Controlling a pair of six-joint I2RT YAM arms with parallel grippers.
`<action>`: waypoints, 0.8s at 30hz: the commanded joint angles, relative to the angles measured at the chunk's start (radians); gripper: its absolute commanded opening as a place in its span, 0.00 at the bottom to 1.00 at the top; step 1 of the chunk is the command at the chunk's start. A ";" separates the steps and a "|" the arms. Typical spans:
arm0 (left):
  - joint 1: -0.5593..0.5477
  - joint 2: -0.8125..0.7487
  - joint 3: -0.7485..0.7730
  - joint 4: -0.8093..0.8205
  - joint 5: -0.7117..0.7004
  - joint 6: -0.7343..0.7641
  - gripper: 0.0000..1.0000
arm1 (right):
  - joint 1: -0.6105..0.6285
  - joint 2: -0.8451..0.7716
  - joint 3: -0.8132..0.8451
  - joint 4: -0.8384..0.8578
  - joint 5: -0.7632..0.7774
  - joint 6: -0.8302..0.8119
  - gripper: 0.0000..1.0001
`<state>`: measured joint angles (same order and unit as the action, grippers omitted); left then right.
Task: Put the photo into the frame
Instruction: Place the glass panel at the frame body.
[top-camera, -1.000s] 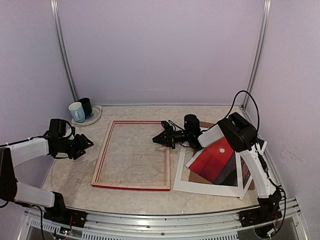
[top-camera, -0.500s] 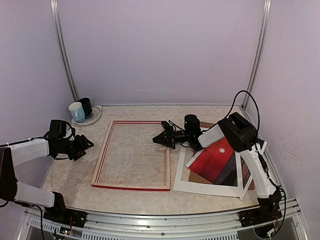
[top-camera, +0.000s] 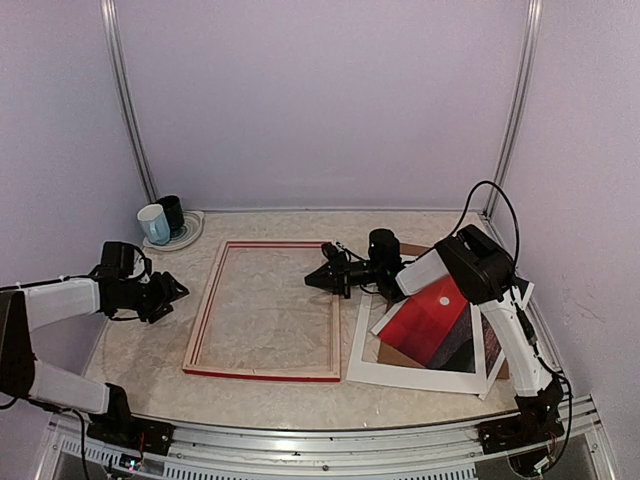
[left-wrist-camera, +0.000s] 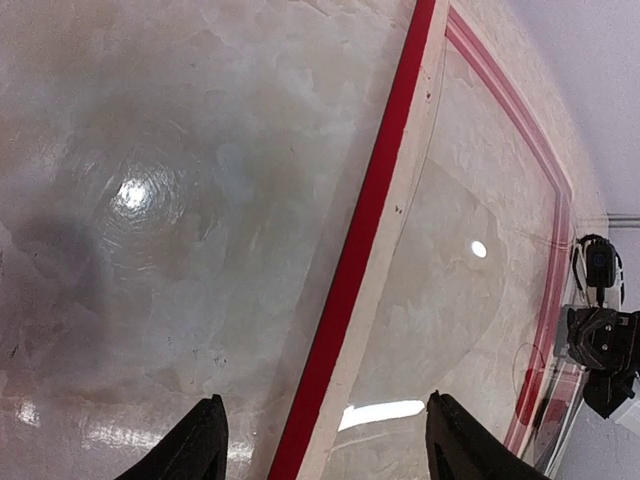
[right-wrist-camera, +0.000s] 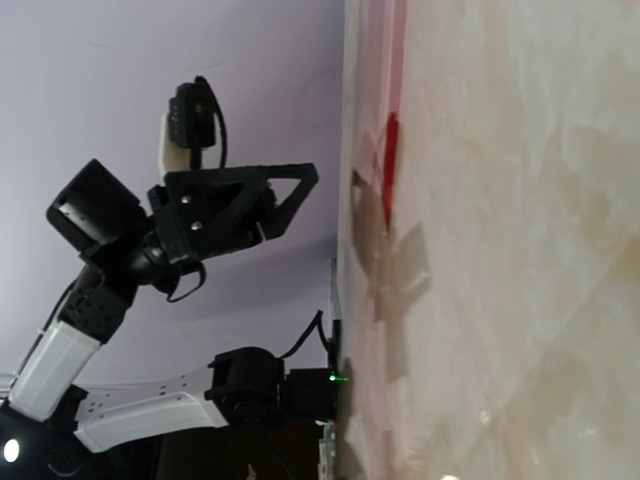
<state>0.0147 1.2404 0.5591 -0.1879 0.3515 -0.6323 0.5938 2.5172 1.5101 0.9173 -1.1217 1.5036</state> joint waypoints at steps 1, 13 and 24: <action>-0.007 0.009 -0.013 0.028 -0.001 -0.010 0.67 | 0.016 -0.032 -0.012 0.141 -0.017 0.105 0.05; 0.025 -0.075 0.019 0.003 -0.023 -0.018 0.68 | 0.045 -0.074 0.094 0.271 0.039 0.256 0.04; 0.060 -0.197 0.029 -0.055 -0.102 -0.017 0.69 | 0.059 -0.094 0.063 0.326 0.068 0.294 0.03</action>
<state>0.0669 1.0698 0.5812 -0.2199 0.2859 -0.6468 0.6399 2.4588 1.5856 1.1568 -1.0836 1.7550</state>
